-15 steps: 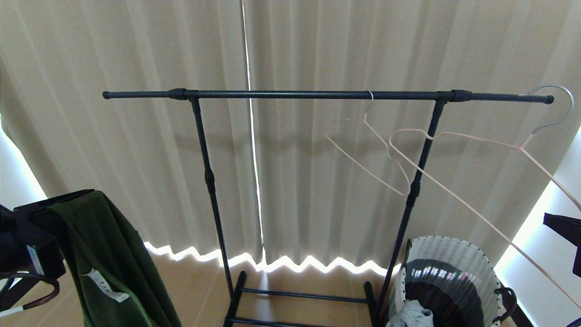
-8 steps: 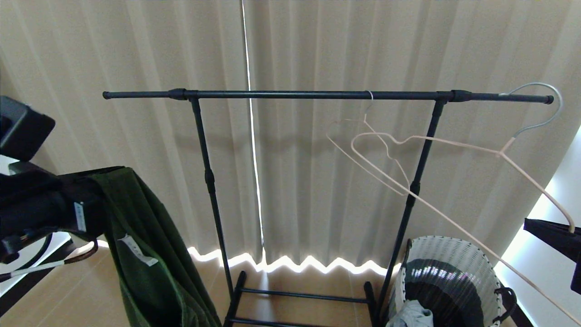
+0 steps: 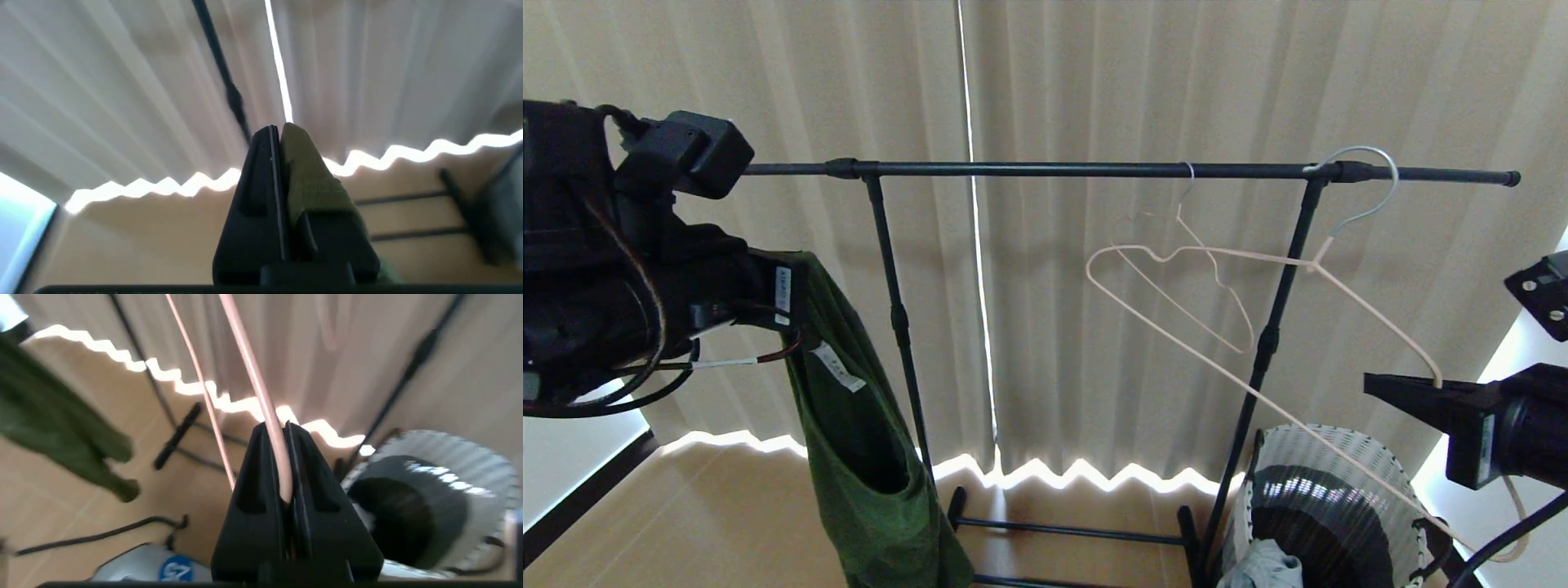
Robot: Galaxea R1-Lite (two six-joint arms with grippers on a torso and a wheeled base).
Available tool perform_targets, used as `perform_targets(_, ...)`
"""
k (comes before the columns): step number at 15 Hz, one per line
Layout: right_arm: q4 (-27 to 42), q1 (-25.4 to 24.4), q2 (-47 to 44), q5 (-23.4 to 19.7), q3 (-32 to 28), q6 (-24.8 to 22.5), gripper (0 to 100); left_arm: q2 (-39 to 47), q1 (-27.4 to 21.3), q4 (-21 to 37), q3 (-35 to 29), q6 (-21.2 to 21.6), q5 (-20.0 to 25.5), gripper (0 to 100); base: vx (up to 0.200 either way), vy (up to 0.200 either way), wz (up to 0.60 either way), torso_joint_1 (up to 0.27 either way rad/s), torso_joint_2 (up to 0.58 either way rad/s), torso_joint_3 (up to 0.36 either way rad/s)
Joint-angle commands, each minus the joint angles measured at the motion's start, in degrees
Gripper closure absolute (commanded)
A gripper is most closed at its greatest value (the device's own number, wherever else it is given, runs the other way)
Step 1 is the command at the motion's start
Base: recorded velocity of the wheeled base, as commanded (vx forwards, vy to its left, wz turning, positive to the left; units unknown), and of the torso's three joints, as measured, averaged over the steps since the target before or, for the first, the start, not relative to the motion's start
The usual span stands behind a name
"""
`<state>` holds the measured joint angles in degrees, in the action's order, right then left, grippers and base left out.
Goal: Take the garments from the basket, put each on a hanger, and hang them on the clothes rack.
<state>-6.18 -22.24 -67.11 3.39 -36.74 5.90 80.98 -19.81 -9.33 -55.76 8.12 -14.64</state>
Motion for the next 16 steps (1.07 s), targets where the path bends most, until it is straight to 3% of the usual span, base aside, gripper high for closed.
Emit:
perform_targets(1, -0.06, -2.99, -4.7, 0.74, -1.4, 1.04, 100, 3.39, -1.37, 3.26, -5.06, -3.28, -0.12, 100, 0.0, 0.0, 0.0, 0.0, 0.0, 0.0)
perform_targets(2, -0.15, -5.27, -5.84, 1.62, -2.37, 2.54, 100, 4.36, -3.04, 5.72, -7.87, -6.89, -0.48, 100, 0.0, 0.0, 0.0, 0.0, 0.0, 0.0)
perform_targets(4, -0.15, -8.53, -7.25, 3.91, -3.95, 5.61, 100, 6.56, -4.18, 5.99, -9.46, -8.38, -2.76, 100, 0.0, 0.0, 0.0, 0.0, 0.0, 0.0)
perform_targets(6, -0.24, -10.72, -8.74, 6.28, -4.92, 6.32, 100, 8.58, -4.45, 5.81, -10.86, -8.47, -4.34, 100, 0.0, 0.0, 0.0, 0.0, 0.0, 0.0)
perform_targets(8, -1.38, -12.48, -9.09, 6.28, -5.27, 6.4, 100, 9.37, -4.36, 5.72, -11.3, -8.47, -4.52, 100, 0.0, 0.0, 0.0, 0.0, 0.0, 0.0)
perform_targets(11, -3.49, -18.55, -10.41, 6.28, -5.01, 11.15, 100, 10.69, -4.36, 4.49, -10.42, -8.29, -5.84, 100, 0.0, 0.0, 0.0, 0.0, 0.0, 0.0)
perform_targets(16, -3.22, -23.64, -10.5, 6.37, -4.3, 11.5, 100, 12.71, -6.65, 1.59, -10.33, -8.03, -9.09, 100, 0.0, 0.0, 0.0, 0.0, 0.0, 0.0)
